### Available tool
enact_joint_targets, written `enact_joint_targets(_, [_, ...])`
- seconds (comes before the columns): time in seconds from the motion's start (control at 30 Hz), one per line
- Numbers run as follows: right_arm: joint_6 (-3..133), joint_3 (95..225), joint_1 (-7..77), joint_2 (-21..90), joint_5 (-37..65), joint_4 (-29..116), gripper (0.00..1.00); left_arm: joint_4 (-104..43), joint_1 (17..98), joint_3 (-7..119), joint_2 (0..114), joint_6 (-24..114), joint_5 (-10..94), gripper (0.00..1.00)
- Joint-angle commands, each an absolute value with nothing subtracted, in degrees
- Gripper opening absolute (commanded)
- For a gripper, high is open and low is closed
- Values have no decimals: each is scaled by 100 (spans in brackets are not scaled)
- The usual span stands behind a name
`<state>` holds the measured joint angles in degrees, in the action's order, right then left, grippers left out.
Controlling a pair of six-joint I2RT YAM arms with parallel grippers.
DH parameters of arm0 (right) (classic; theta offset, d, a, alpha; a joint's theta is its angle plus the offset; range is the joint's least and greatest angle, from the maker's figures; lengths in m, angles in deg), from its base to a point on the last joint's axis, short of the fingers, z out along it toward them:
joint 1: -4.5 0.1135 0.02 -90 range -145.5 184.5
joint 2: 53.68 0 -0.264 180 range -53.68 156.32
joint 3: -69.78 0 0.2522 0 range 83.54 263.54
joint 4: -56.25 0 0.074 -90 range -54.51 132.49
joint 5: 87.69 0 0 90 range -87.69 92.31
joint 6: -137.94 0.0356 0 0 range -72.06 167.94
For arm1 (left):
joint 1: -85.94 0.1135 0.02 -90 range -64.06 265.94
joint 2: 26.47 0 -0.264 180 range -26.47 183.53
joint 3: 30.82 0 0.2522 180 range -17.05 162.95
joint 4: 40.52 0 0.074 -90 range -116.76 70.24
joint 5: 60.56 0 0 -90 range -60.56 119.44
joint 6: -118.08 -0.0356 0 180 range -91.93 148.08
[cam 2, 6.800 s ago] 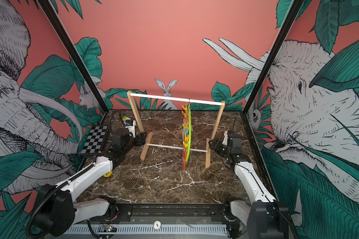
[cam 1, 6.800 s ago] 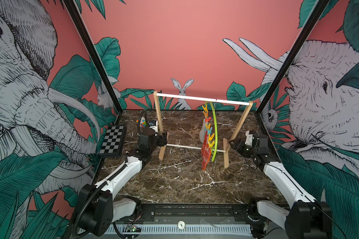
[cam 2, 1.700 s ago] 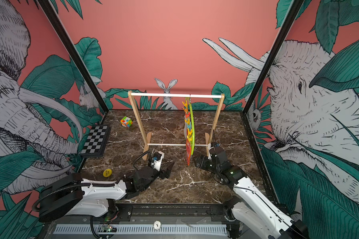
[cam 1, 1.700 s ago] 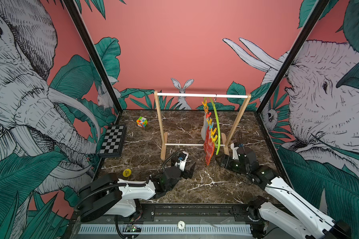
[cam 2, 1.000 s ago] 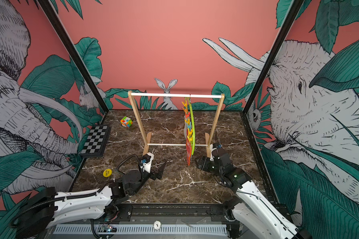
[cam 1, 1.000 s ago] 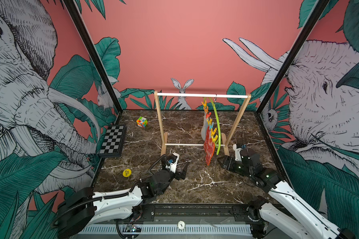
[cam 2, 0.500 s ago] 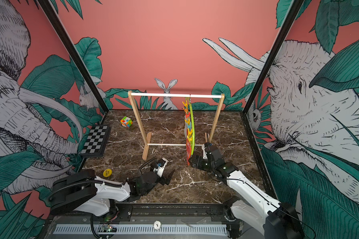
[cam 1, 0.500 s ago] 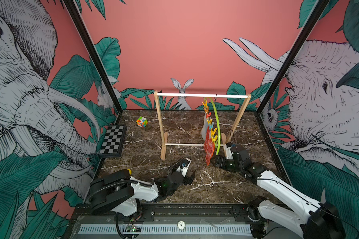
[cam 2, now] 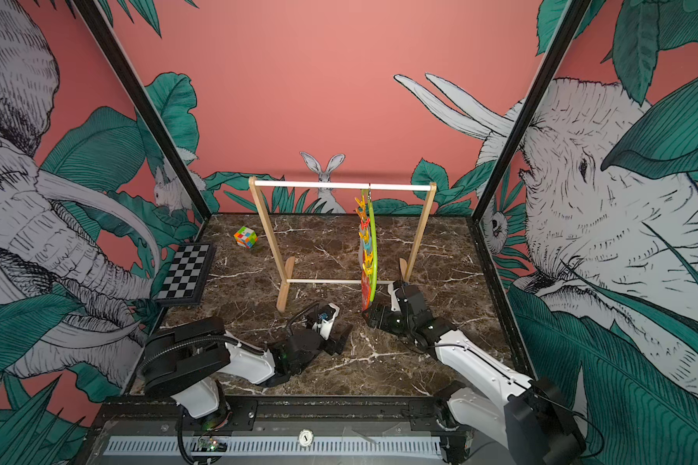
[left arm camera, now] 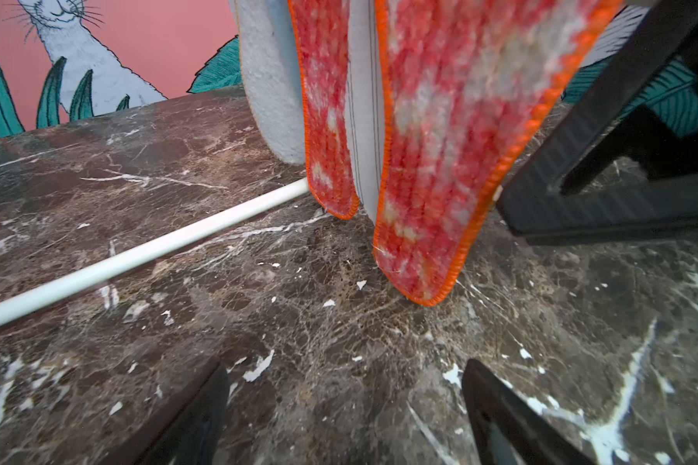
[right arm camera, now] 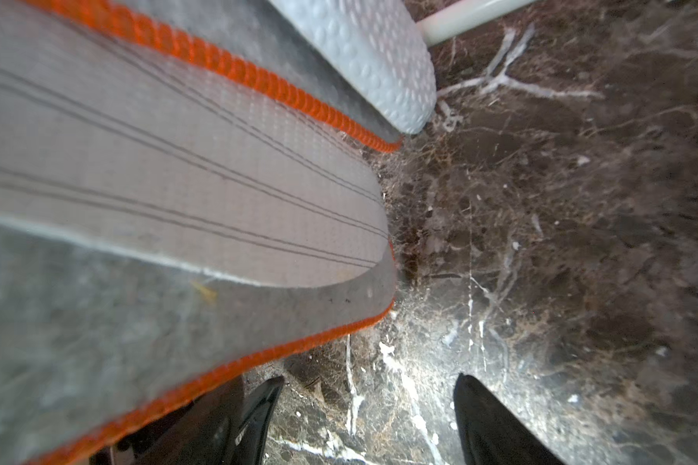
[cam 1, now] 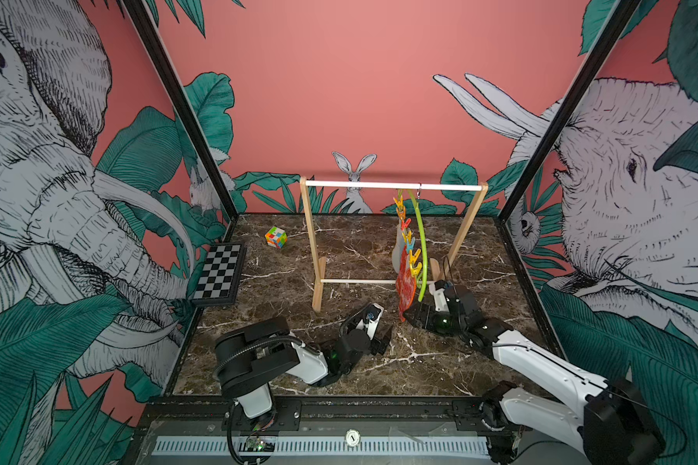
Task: Take the shoe insoles off the hanger
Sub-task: Remove the insole from the hanger.
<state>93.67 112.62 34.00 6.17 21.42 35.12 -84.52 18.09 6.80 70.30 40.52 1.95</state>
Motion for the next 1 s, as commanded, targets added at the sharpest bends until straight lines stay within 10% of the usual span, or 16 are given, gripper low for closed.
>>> enact_joint_targets(0.0, [9065, 11386, 3300, 125, 1791, 2797, 86, -9016, 1727, 857, 7234, 4062, 239, 91])
enact_joint_targets(0.97, [9118, 11417, 2763, -650, 1814, 1781, 89, -9311, 1342, 2193, 9080, 4116, -1133, 81])
